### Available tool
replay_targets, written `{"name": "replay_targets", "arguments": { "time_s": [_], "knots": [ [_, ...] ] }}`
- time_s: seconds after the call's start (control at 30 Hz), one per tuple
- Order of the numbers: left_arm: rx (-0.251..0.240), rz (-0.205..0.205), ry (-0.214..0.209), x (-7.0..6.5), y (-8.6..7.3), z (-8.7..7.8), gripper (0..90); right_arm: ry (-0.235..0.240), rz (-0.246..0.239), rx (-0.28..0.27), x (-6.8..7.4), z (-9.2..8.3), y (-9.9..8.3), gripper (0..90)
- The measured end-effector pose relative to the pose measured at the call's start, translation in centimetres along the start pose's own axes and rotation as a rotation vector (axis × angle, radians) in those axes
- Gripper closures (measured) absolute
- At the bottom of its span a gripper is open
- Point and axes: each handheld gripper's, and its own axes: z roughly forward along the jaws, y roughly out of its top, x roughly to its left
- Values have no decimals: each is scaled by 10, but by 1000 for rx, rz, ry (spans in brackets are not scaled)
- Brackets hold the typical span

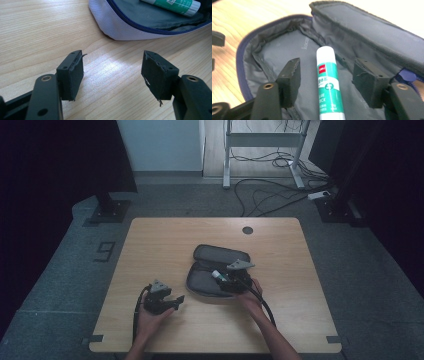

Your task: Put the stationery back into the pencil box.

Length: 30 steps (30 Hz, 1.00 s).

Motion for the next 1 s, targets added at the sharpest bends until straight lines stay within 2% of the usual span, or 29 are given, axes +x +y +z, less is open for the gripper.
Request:
{"name": "replay_targets", "arguments": {
  "time_s": [0.1, 0.37, 0.57, 1.0],
  "knots": [
    [-2, -7, -5, 1, 0, 0, 348, -17, -1, -34, 2, -5, -2, 352],
    [6, -7, -3, 0, -1, 2, 347, 14, -2, -53, 2, -16, -8, 345],
    [5, -9, 0, 1, -1, 2, 346, 18, 3, -75, 0, -27, -11, 364],
    [9, -4, -7, 0, -1, 0, 345, 3, 11, -125, -9, -67, -32, 382]
  ]
}}
